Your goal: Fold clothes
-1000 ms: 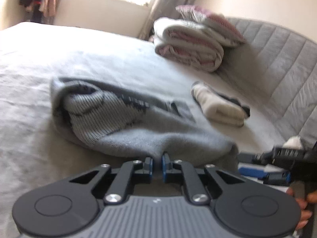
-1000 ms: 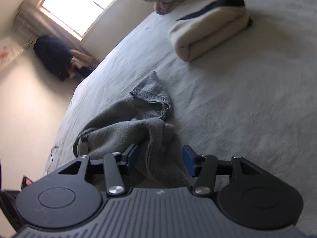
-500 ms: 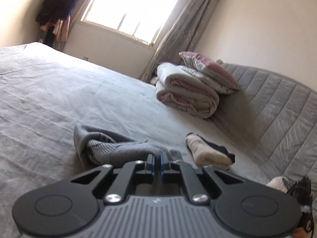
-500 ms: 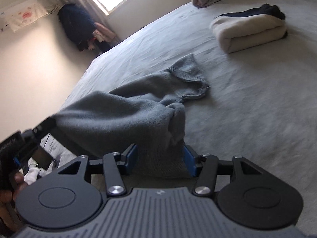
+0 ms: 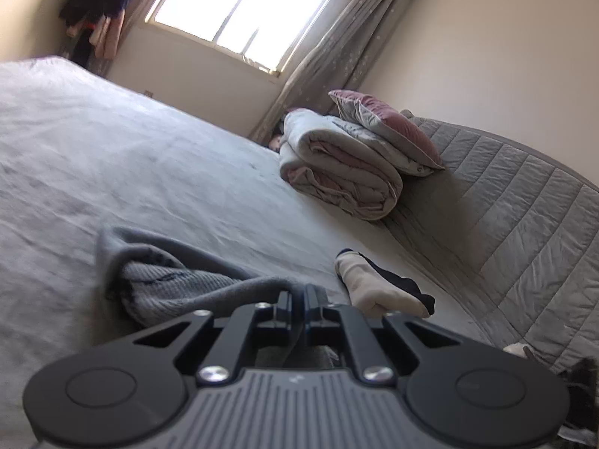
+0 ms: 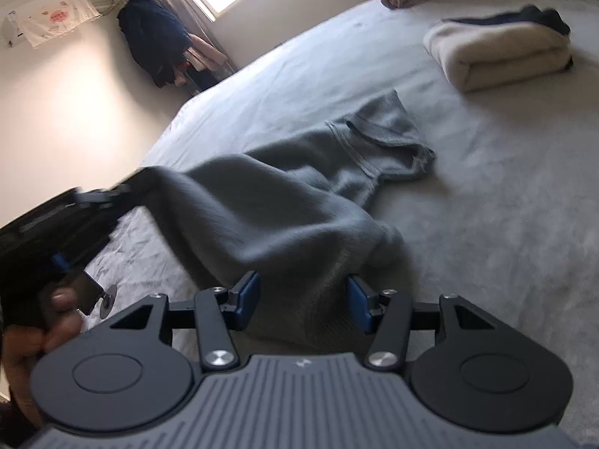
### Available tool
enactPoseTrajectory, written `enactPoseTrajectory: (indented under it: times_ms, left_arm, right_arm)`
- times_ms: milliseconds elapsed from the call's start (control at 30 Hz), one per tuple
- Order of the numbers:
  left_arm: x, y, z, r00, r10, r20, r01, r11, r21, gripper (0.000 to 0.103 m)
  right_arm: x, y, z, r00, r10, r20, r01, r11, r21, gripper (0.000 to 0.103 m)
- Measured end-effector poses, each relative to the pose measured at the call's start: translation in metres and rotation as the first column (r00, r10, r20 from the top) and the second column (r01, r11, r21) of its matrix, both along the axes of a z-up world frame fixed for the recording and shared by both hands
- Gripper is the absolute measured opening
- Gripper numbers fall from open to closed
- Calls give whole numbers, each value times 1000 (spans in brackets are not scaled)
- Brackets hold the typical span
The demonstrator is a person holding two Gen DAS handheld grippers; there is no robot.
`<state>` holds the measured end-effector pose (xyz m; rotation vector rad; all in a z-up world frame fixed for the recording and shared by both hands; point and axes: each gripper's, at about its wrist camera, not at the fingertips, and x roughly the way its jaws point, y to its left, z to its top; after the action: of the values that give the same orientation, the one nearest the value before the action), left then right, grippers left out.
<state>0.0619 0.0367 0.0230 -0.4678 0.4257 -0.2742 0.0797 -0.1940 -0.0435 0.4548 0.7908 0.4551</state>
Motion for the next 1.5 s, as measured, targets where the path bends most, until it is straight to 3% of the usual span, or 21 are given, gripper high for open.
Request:
enactPoseTrajectory:
  times_ms: [233,367,533,733,1000,1033,1133,1267,1400,1500]
  left_arm:
    - [26,-2,-21,988,-95,-121,85,993,-86,8]
    - [24,13,-22,986,-85,-144,66,989,-130,21]
    - [16,39,-15,988,-53,-148,27,984,-175,29]
    - [4,64,-14,986,-10,-167,-8,994,-105,36]
    - [-6,88,-25,971,16,-239,-31,998,-57,38]
    - [-6,89,-26,967,17,-253,-31,998,-53,39]
    - [-2,88,-29,958,19,-285,-30,999,-33,42]
    - [2,89,-35,944,45,-326,-56,998,-25,44]
    - [6,92,-40,933,74,-353,-96,994,-46,44]
    - [10,93,-46,926,93,-366,-126,990,-67,44]
  right_arm:
    - [6,20,11,995,22,95,-22,1000,0,55]
    - [12,35,17,990,26,135,-29,999,18,55]
    - [19,60,18,984,66,166,-72,997,29,55]
    - [27,94,10,977,116,181,-120,993,10,55]
    - [39,114,-18,983,128,131,-116,989,-97,54]
    - [39,113,-18,983,126,130,-113,989,-97,53]
    - [40,109,-20,985,117,128,-105,990,-96,22]
    - [42,103,-20,987,103,125,-92,992,-85,18]
    - [39,68,0,990,11,142,-21,997,69,16]
    - [40,38,8,987,-83,139,66,990,128,15]
